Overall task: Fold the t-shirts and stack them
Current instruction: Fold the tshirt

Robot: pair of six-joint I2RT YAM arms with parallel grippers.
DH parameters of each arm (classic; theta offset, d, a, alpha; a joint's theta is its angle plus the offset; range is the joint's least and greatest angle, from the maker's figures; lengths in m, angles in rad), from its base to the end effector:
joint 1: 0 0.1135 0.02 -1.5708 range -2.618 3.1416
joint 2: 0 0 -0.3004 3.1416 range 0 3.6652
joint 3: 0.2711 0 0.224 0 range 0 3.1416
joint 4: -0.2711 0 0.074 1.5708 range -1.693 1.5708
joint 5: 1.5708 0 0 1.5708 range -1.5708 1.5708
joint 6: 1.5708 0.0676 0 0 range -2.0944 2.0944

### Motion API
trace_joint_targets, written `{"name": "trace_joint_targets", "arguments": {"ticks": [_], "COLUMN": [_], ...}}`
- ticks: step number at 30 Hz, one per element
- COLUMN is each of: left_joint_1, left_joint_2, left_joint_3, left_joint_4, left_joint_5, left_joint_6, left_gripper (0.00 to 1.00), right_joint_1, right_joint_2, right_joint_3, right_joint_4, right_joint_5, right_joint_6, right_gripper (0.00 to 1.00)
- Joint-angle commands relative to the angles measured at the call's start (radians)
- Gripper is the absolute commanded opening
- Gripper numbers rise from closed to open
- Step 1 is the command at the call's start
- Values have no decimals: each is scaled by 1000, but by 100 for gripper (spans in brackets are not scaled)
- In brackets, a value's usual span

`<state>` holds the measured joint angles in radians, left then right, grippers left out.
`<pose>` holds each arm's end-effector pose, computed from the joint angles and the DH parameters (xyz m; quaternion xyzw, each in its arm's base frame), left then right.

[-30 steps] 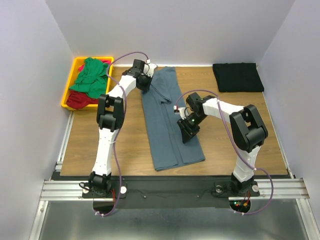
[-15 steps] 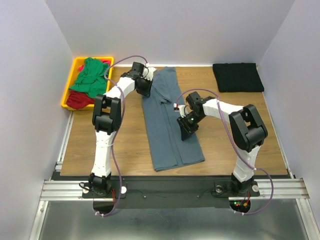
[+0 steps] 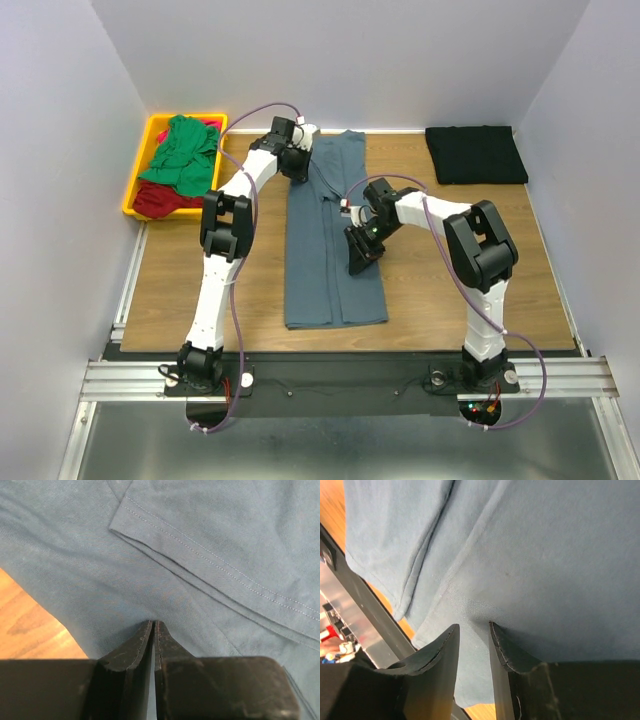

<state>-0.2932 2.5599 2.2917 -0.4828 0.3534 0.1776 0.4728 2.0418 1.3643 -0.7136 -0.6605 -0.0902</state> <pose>0.5633 -0.1945 0.1854 0.2787 0.8616 -0.1836 0.3823 0.3237 0.2122 0.1673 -0.2897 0.8970 0.3332 0.0219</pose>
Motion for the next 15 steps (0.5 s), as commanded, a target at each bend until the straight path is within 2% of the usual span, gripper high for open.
{"name": "trace_joint_targets", "arguments": {"ticks": [1, 6, 8, 12, 13, 15], "left_joint_1": [0, 2, 2, 3, 3, 3], "left_joint_2": [33, 36, 14, -85, -119, -245], "left_joint_3": [40, 61, 61, 32, -6, -64], "left_joint_4": [-10, 10, 24, 36, 45, 68], "left_joint_5": [-30, -25, -11, 71, 128, 174], "left_joint_6": [5, 2, 19, 56, 57, 65], "left_gripper": [18, 21, 23, 31, 32, 34], "right_joint_1": [0, -2, -2, 1, 1, 3], "right_joint_2": [73, 75, 51, -83, -147, -207], "right_joint_3": [47, 62, 45, 4, -1, -19], "right_joint_4": [88, 86, 85, 85, 83, 80], "right_joint_5": [182, 185, 124, 21, 9, -8], "right_joint_6": [4, 9, -2, -42, -52, -81], "right_gripper": [37, 39, 42, 59, 63, 66]}}
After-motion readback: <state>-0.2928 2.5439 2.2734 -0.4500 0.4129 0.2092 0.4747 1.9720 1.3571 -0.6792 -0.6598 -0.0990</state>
